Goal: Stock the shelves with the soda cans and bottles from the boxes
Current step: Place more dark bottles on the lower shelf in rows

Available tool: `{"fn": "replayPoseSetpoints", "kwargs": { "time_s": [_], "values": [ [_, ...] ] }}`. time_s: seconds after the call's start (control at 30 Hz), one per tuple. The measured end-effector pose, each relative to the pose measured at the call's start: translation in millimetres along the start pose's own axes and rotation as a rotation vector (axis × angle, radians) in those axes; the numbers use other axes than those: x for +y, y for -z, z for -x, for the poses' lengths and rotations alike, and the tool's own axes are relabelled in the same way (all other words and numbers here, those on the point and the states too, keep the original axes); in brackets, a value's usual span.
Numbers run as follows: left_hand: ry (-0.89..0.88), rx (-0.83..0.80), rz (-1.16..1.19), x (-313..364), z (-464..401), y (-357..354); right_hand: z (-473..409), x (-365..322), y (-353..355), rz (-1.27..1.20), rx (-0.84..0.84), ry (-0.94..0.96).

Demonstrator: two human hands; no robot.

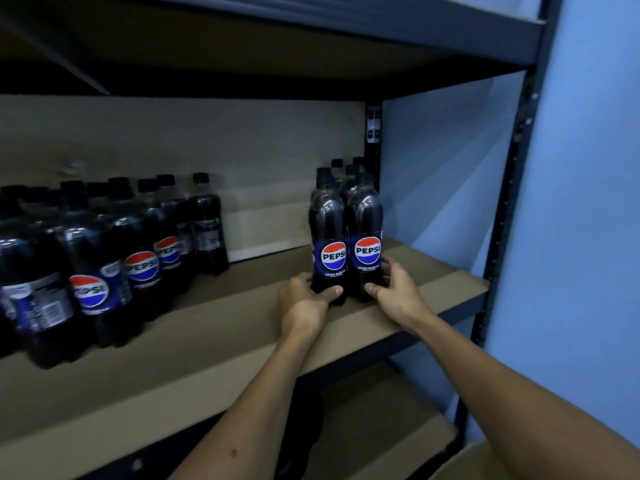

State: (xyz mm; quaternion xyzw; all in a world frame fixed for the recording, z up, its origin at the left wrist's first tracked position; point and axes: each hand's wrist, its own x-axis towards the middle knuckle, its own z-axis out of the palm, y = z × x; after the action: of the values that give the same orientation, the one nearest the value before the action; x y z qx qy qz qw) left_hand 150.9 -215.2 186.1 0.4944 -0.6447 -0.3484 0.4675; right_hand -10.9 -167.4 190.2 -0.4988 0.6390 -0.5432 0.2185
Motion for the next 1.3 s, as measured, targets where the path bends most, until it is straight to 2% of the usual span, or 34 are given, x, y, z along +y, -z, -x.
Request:
{"fn": "replayPoseSetpoints", "kwargs": {
  "time_s": [0.17, 0.43, 1.3],
  "values": [
    [-0.025, -0.046, -0.057, 23, -9, -67, -22, 30, 57, 0.055, 0.082, -0.001],
    [-0.059, -0.071, -0.129, 42, -36, -136, -60, 51, 100, 0.133, 0.175, -0.044],
    [-0.116, -0.097, -0.203, 58, -55, -171, -85, 59, 115, 0.094, 0.239, -0.078]
  ]
}}
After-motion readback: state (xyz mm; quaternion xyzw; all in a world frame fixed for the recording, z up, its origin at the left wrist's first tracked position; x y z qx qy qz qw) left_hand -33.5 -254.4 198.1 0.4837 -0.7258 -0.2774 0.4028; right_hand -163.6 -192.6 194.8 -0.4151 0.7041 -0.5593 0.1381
